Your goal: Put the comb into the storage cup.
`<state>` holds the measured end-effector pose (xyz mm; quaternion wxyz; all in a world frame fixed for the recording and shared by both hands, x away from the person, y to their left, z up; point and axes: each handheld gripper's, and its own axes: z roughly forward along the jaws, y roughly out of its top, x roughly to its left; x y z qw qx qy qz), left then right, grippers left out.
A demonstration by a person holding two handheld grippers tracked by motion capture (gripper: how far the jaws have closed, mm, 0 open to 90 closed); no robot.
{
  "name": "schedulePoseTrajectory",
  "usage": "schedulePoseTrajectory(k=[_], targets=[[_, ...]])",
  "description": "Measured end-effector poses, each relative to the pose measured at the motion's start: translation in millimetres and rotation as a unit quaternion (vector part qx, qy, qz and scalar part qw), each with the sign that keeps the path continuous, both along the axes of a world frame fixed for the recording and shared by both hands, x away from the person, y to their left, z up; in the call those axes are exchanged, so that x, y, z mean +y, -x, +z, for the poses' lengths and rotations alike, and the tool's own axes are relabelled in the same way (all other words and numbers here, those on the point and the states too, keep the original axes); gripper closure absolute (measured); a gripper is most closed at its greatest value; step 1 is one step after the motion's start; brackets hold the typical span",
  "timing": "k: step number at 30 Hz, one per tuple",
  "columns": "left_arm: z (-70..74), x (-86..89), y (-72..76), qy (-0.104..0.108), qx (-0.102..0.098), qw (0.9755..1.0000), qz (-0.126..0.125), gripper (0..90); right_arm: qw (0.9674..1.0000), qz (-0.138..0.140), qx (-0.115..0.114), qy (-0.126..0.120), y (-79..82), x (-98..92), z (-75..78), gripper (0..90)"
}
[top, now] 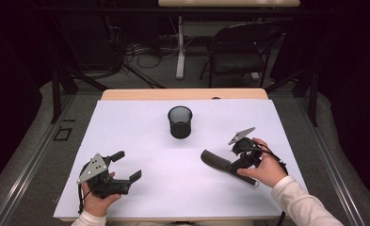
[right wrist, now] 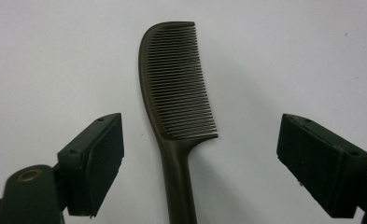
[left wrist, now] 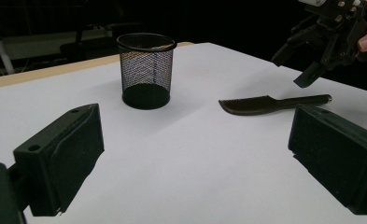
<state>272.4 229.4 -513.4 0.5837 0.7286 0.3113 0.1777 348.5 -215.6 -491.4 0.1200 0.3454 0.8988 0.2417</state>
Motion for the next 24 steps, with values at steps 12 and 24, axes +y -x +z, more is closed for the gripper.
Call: schedulePoseTrajectory(k=[12, 24], targets=[[-0.1, -0.2, 0.0, 0.000, 0.000, 1.0000, -0.001, 3.3, 0.9986, 0.034, 0.019, 0.037, 2.7, 5.2, -3.3, 14.7], [-0.2, -0.3, 0.0, 0.000, 0.001, 1.0000, -0.001, 3.3, 0.9972, 0.047, 0.019, 0.055, 2.4, 6.9, -7.5, 18.2]])
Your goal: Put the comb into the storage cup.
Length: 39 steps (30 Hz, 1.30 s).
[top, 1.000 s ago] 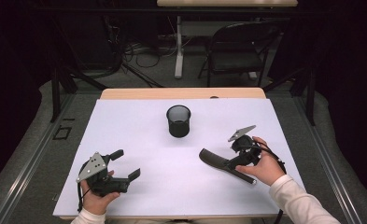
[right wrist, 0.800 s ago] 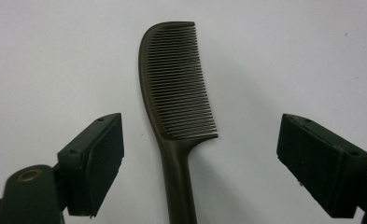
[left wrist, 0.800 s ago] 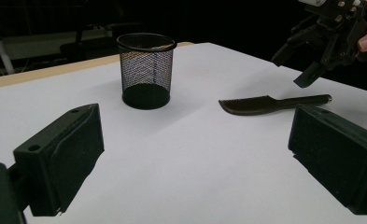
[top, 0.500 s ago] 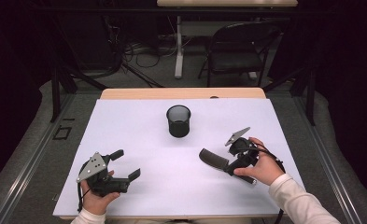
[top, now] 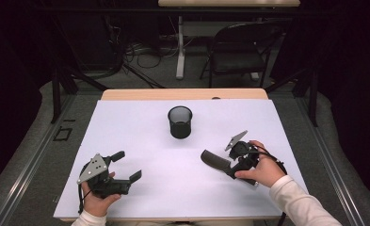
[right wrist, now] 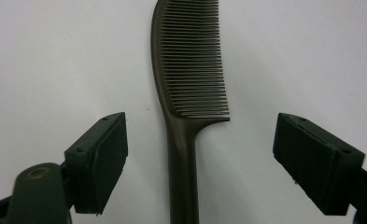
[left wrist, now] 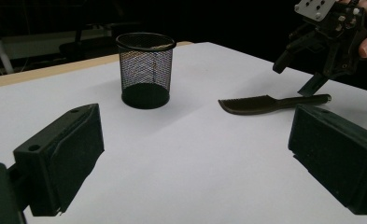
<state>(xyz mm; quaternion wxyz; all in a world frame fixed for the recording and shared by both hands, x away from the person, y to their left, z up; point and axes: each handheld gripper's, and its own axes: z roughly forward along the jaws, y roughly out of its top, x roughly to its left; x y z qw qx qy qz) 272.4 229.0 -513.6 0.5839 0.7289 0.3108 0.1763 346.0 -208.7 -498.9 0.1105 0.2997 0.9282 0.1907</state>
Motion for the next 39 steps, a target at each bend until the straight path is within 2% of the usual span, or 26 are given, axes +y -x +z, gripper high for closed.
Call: schedulePoseTrajectory(k=[11, 18, 22, 23, 29, 34, 39], targets=[[0.0, 0.0, 0.0, 0.000, 0.000, 1.0000, 0.000, 3.3, 0.9997, 0.017, 0.012, 0.015, 0.6, 2.0, -4.0, 29.3], [0.0, 0.0, 0.0, -0.001, 0.000, 1.0000, 0.000, 3.3, 0.9994, 0.019, 0.017, 0.023, 1.0, 4.0, -7.2, 30.3], [0.0, 0.0, 0.0, 0.000, 0.000, 1.0000, 0.000, 3.3, 0.9994, 0.018, 0.009, 0.029, 1.1, 4.1, -7.6, 32.1], [0.0, 0.0, 0.0, 0.000, 0.000, 1.0000, 0.000, 3.3, 0.9993, 0.020, 0.017, 0.025, 0.9, 3.6, -7.7, 36.8], [0.0, -0.1, 0.1, -0.001, 0.000, 1.0000, 0.000, 3.3, 0.9989, 0.010, 0.025, 0.039, 0.2, 2.6, -9.9, 36.4], [-0.1, -0.3, 0.1, -0.001, 0.001, 1.0000, 0.002, 3.3, 0.9979, 0.001, 0.047, 0.045, -1.4, 1.3, -13.8, 45.5], [-0.2, -0.4, 0.1, -0.001, 0.001, 1.0000, 0.002, 3.3, 0.9971, 0.003, 0.058, 0.049, -3.0, 0.9, -16.9, 51.9]])
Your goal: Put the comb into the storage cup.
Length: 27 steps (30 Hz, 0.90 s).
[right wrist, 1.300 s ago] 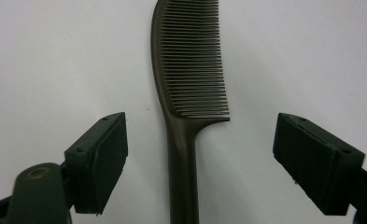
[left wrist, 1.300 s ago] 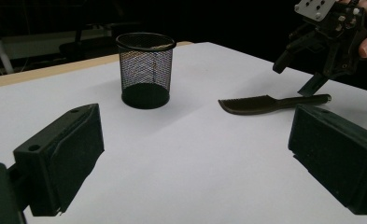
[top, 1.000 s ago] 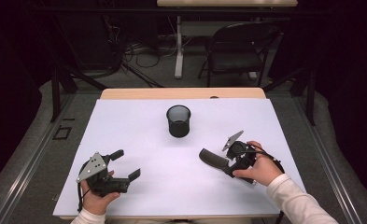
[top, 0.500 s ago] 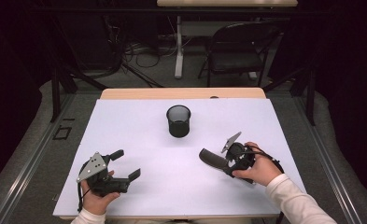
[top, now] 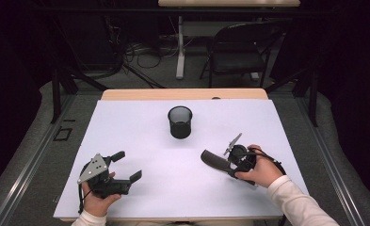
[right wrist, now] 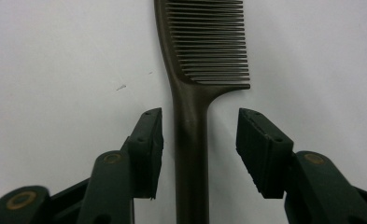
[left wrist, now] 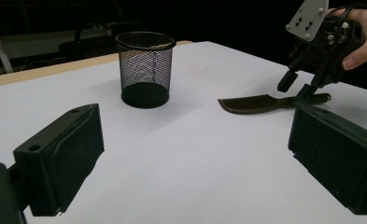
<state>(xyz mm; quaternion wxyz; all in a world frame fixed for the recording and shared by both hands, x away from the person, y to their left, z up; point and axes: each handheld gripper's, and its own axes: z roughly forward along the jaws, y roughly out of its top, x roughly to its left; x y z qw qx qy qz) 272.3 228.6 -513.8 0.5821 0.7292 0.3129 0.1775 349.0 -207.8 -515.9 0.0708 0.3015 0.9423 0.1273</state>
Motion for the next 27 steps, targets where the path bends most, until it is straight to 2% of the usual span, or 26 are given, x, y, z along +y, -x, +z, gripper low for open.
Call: schedulePoseTrajectory(k=[10, 21, 22, 23, 27], targets=[[-0.1, 0.2, -0.3, -0.001, 0.001, 1.0000, -0.003, 3.3, 0.9999, 0.002, 0.012, 0.006, -0.9, 2.7, -5.0, 60.6], [-0.2, 0.1, -0.4, 0.000, 0.001, 1.0000, -0.004, 3.3, 0.9998, -0.001, 0.017, 0.012, -3.3, 1.7, -7.6, 64.6], [-0.2, 0.2, -0.5, -0.001, 0.001, 1.0000, -0.004, 3.3, 0.9999, -0.005, 0.015, 0.005, -3.1, 1.8, -9.4, 65.4], [-0.2, 0.4, -0.5, -0.002, 0.001, 1.0000, -0.004, 3.3, 0.9997, -0.003, 0.019, 0.012, -3.4, 1.9, -8.5, 65.5], [-0.2, 0.2, -0.4, -0.001, 0.001, 1.0000, -0.004, 3.3, 0.9997, 0.001, 0.020, 0.013, -3.7, 2.2, -9.4, 67.0]])
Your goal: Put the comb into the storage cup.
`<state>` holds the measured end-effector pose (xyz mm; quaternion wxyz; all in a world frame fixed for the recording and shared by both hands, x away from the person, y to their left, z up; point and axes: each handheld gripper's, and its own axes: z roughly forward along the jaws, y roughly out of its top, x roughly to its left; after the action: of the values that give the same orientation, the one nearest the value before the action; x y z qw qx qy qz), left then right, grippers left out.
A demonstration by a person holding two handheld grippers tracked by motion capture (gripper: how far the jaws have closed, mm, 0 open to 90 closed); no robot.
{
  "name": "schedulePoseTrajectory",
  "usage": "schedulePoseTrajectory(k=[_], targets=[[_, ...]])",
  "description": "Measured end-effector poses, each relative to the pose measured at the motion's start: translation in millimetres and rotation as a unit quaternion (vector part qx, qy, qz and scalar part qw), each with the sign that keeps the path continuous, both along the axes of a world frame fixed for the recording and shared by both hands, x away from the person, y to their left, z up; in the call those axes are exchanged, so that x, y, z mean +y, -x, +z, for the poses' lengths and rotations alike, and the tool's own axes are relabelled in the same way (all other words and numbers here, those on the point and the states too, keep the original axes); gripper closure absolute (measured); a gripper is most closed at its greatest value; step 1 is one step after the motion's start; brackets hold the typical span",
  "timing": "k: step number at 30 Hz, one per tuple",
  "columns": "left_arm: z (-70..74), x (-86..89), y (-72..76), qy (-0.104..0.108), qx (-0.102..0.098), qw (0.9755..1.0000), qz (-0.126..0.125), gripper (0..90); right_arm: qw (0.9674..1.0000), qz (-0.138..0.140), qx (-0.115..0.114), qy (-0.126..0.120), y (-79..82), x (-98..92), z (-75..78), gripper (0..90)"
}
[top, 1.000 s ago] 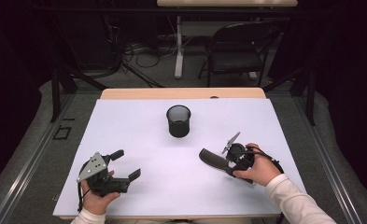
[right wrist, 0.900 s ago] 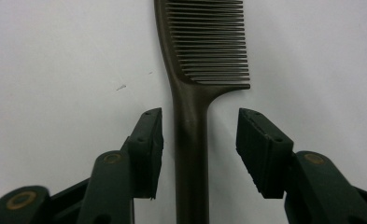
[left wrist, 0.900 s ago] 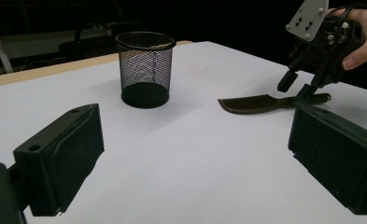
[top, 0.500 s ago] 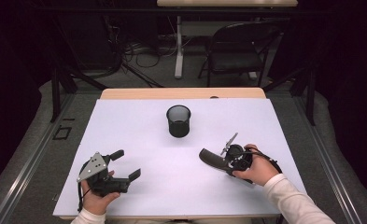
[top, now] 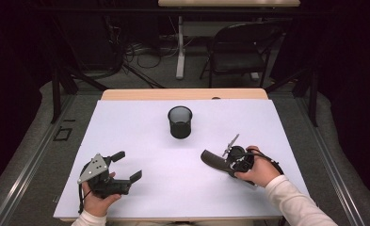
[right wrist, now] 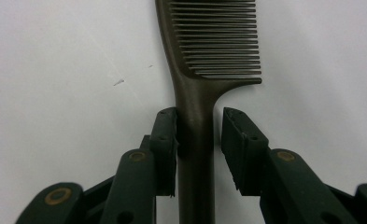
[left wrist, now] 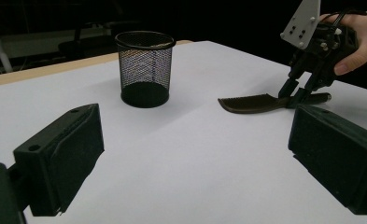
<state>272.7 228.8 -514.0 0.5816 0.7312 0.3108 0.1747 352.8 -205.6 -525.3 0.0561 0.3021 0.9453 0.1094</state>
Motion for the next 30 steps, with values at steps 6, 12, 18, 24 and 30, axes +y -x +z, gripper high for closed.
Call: schedulePoseTrajectory(k=[6, 12, 18, 24, 30], targets=[[-0.1, 0.1, -0.2, 0.000, 0.001, 1.0000, 0.000, 3.3, 1.0000, -0.002, 0.004, 0.004, 0.0, 1.0, -1.1, 68.1], [-0.2, 0.1, -0.4, -0.001, 0.001, 1.0000, 0.000, 3.3, 0.9999, -0.007, 0.008, 0.000, 0.1, 1.4, -1.7, 68.6], [-0.2, 0.2, -0.3, 0.000, 0.002, 1.0000, 0.000, 3.3, 0.9999, -0.007, 0.009, 0.000, -0.2, 1.4, -2.0, 69.2], [-0.3, 0.2, -0.4, -0.001, 0.002, 1.0000, 0.000, 3.3, 0.9999, -0.005, 0.014, 0.000, -0.9, 1.0, -1.6, 71.8], [-0.3, 0.1, -0.4, -0.001, 0.002, 1.0000, 0.000, 3.3, 0.9998, -0.006, 0.019, 0.004, -0.9, 0.8, -0.6, 72.5]])
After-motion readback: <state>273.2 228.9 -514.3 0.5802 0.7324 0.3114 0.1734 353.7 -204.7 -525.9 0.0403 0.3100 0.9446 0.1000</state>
